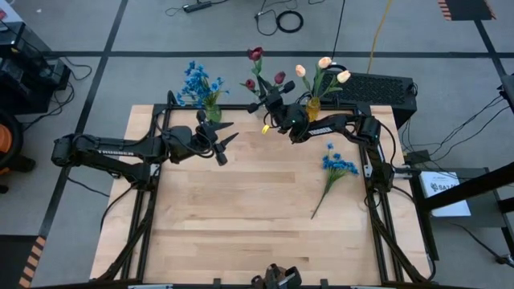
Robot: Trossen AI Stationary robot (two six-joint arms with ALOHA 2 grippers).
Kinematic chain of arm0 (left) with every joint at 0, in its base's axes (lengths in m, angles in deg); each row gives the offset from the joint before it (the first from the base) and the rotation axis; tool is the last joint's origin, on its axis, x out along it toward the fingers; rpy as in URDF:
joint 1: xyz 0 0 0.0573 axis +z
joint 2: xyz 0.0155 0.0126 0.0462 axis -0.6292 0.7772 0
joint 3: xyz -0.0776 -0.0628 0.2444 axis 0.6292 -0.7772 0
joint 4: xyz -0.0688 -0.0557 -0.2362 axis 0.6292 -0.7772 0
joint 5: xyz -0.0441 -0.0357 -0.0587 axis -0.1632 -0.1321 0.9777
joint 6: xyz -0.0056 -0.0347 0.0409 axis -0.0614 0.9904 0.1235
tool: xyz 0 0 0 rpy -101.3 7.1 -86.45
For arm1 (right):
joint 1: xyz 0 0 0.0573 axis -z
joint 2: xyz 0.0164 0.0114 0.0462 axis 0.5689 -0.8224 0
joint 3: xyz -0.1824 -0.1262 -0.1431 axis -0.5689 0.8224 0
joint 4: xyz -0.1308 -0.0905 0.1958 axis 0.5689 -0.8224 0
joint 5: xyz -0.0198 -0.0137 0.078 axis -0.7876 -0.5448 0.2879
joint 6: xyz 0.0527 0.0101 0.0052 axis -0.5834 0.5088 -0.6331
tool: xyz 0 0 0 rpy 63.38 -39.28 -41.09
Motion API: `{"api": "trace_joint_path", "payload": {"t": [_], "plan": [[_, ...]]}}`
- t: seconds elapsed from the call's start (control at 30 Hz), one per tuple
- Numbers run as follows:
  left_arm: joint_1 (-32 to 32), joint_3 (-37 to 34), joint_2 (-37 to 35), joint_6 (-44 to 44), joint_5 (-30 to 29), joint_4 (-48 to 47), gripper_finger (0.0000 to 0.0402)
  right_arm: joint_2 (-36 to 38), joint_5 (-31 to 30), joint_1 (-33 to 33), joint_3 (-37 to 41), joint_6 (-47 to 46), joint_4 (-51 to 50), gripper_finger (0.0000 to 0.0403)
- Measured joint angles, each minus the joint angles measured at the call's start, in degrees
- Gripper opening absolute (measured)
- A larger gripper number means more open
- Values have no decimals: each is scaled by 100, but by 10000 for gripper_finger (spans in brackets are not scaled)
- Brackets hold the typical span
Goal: Sort flowers into vase by color
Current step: Put the red tulip into the transparent vase
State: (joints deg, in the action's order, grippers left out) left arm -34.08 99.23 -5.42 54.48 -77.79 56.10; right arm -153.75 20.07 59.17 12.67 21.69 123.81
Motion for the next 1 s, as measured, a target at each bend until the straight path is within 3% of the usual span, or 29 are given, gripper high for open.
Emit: {"api": "trace_joint_path", "payload": {"t": [0.67,1.0], "plan": [[0,0,0,0,6,2,176,0,-9,133,0,-483,-692,2],[0,0,0,2,5,0,176,0,-596,128,0,-452,-752,64]]}}
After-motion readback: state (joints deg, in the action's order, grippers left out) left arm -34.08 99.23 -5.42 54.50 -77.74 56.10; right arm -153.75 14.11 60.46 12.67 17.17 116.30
